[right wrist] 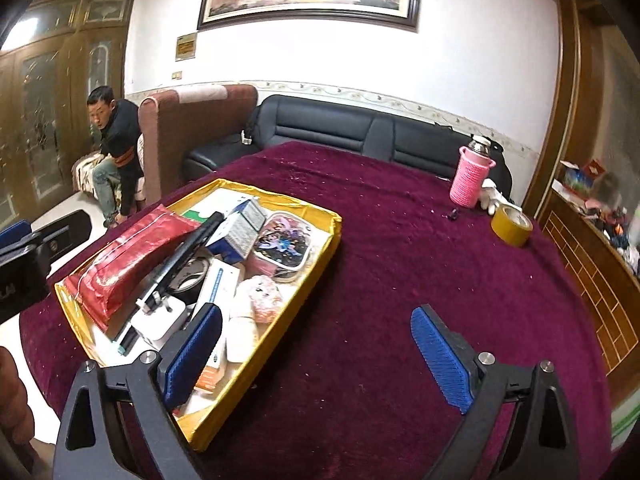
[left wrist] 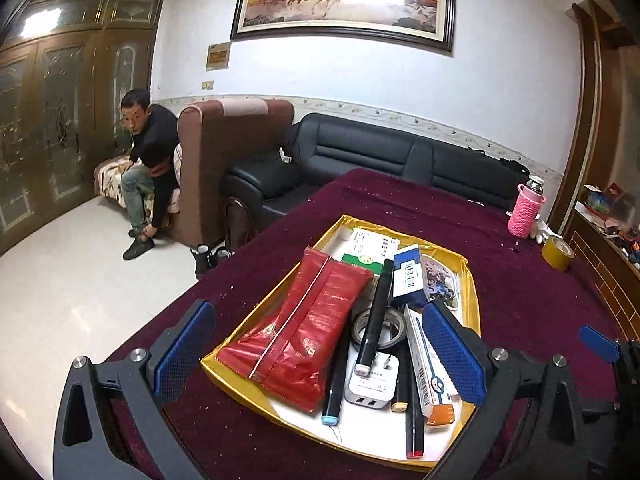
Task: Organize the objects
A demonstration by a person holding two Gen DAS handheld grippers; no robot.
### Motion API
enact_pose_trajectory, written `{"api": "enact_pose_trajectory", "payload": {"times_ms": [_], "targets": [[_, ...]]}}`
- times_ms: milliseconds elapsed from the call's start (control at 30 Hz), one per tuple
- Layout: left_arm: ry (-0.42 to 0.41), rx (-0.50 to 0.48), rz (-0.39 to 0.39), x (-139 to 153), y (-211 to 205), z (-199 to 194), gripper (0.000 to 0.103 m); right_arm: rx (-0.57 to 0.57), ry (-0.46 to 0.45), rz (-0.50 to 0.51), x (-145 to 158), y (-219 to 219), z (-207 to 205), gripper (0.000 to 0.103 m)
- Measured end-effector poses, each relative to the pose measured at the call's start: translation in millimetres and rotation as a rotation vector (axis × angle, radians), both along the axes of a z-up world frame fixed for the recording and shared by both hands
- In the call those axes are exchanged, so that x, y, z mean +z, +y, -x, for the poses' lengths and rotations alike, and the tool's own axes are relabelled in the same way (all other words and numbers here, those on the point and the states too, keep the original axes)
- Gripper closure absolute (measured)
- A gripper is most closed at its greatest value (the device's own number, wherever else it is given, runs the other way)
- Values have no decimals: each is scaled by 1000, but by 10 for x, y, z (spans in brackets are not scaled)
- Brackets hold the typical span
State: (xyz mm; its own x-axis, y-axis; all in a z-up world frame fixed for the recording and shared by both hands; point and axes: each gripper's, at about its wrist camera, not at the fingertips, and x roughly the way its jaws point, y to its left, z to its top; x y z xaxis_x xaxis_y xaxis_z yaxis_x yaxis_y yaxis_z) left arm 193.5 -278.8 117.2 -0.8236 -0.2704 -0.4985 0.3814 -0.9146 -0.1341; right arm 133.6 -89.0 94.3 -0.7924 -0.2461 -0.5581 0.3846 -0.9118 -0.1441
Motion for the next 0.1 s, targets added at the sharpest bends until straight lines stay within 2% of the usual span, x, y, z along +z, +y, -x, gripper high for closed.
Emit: {"api": "enact_pose_trajectory", "payload": {"times_ms": [100], "targets": [[-12,-3,-5,-19,-15,-6,0,7,-4,-5,-7,-30,-16,4]]}}
